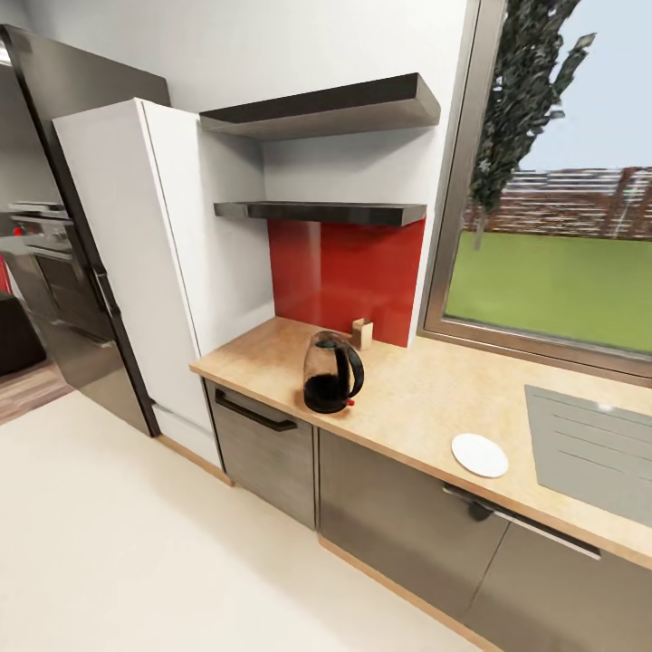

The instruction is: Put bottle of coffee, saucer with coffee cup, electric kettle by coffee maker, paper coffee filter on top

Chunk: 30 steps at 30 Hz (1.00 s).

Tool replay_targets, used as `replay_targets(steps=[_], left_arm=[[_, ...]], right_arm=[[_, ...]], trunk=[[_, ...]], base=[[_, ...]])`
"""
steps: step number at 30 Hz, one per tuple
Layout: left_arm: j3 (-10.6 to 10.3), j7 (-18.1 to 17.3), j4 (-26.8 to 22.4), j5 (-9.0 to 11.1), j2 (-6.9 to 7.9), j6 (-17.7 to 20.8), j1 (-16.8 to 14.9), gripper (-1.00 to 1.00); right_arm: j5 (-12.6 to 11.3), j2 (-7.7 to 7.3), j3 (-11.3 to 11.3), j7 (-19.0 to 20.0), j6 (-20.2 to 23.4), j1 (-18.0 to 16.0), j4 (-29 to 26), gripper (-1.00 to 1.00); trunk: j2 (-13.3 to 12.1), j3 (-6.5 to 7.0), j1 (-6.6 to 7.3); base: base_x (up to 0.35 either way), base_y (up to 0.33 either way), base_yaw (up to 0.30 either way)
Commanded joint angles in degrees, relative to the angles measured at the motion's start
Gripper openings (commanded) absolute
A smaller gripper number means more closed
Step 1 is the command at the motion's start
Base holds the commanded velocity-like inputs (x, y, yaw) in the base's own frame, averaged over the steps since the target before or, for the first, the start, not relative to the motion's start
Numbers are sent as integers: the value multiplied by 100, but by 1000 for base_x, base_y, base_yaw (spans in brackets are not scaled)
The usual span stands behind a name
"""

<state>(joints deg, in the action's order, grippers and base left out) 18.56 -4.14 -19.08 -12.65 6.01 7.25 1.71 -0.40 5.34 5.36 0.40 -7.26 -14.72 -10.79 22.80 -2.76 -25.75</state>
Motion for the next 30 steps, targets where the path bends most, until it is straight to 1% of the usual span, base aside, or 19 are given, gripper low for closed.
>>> replay_targets(steps=[1,2,4,5,7,8,9,10,12,14,17,19,21,22,23,24,26,27,30], left_arm=[[45,-43,-26,-53,13,38,8,100],[44,-43,-26,-53,33,38,10,100],[43,-43,-26,-53,45,39,11,100],[43,-43,-22,-53,53,39,12,100],[43,-43,-15,-53,60,39,15,100],[42,-43,3,-53,63,39,18,100],[42,-43,16,-53,64,39,19,100],[42,-43,52,-56,68,36,20,100],[42,-43,125,-59,72,32,21,100],[42,-43,202,-65,77,2,22,100],[42,-43,290,-73,98,-103,23,100],[42,-43,343,-101,150,-207,23,100],[42,-45,387,-147,227,-300,23,100],[37,-48,400,-163,244,-324,23,100],[31,-50,411,-183,256,-348,23,100],[29,-52,421,-311,260,-376,23,100],[31,-52,424,-370,261,-379,25,100],[32,-52,430,-401,262,-381,29,100],[33,-51,589,-455,274,-382,38,100]], right_arm=[[-1,50,24,4,-20,-4,-102,100],[4,138,49,7,-20,-4,-290,100],[8,211,106,9,-20,-4,-485,100],[10,268,200,11,-21,-4,-714,100],[9,331,418,12,-21,-4,-1155,100],[4,363,600,12,-21,-4,-1508,100],[3,377,696,12,-21,-4,-1695,100],[-3,397,883,12,-16,-4,-2074,100],[-12,419,1127,27,-4,-4,-2635,100],[-20,443,1290,109,4,-4,-3170,100],[-26,466,1395,322,21,-4,-3868,100],[-31,466,1430,473,74,-4,-4377,100],[-36,466,1452,576,279,-4,-5053,100],[-40,466,1458,609,453,-4,-5363,100],[-46,466,1463,668,778,-4,-5794,100],[-74,466,1465,1009,1443,-75,-6750,100],[-159,466,1457,1091,1547,-214,-6933,100],[-263,466,1444,1124,1595,-347,-7002,100],[-747,466,1315,1186,1882,-902,-7074,100]], trunk=[[12,-12,-4],[12,-12,-4],[12,-12,-4],[12,-12,-4],[12,-12,-4],[12,-12,-4],[12,-12,-4],[12,-12,-4],[12,-12,-4],[12,-12,-4],[12,-12,-4],[12,-12,-4],[12,-12,-4],[12,-12,-4],[12,-12,-4],[12,-12,-4],[12,-12,-4],[12,-12,-4],[12,-12,-4]], base=[[0,0,-1],[0,0,0],[0,0,0],[0,0,0],[0,0,0],[0,0,0],[0,0,0],[0,0,0],[0,0,0],[0,0,0],[0,0,0],[0,0,0],[0,0,0],[0,0,0],[0,0,0],[0,0,0],[0,0,0],[0,0,0],[0,0,0]])
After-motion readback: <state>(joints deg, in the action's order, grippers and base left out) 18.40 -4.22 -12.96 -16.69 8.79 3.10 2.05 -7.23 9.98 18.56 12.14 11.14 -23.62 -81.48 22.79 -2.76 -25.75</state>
